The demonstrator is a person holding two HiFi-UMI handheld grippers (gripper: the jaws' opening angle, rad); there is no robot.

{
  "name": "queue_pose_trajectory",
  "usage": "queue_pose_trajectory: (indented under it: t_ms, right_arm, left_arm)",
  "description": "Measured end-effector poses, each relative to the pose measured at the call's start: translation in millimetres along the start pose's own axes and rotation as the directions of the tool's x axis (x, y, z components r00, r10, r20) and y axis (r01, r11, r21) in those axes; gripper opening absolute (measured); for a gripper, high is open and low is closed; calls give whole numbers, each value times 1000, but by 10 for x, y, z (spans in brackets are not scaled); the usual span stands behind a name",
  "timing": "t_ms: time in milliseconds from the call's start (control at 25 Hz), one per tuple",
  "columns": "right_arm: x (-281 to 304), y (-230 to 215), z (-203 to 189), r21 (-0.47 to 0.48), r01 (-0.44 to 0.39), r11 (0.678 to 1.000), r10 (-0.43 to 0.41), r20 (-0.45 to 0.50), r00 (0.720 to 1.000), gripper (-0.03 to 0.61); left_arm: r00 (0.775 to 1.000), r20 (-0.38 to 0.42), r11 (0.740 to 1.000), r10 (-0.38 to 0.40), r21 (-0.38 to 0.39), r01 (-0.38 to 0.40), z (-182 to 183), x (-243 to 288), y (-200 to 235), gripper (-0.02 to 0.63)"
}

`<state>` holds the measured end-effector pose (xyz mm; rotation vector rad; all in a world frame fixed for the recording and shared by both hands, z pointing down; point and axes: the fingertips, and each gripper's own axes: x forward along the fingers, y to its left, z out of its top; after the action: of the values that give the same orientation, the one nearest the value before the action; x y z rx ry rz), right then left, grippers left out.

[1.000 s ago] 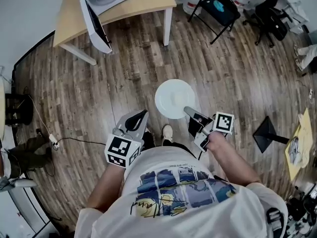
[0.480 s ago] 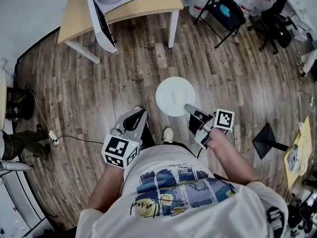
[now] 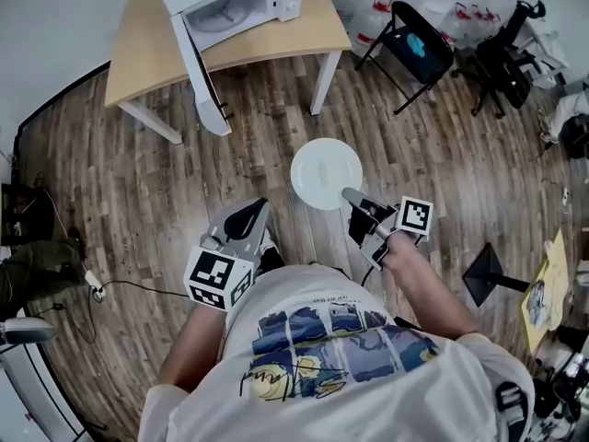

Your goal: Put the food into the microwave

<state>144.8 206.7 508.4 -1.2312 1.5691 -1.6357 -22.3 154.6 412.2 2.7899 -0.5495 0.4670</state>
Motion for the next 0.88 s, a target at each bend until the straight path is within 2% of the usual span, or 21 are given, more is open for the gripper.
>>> queue_pose_trajectory:
  t_ms: [160, 320, 680, 880]
  right_arm:
    - [504, 121, 215, 20, -4, 1000, 3, 36, 999, 14]
    - [978, 187, 469, 34, -4, 999, 1, 68, 998, 14]
    - [1979, 358, 1179, 60, -13, 998, 6, 114, 993, 14]
    - [2320, 283, 1463, 56, -30, 998, 24, 93, 995, 14]
  left_arm:
    - [999, 41, 999, -34, -24, 35, 269, -47, 501, 9]
    - [998, 56, 1000, -25, -10, 25, 385, -134, 976, 8]
    - [996, 59, 997, 60, -48, -57, 514, -119, 1844, 8]
    - [988, 69, 989, 140, -64, -136, 494, -147, 1957, 8]
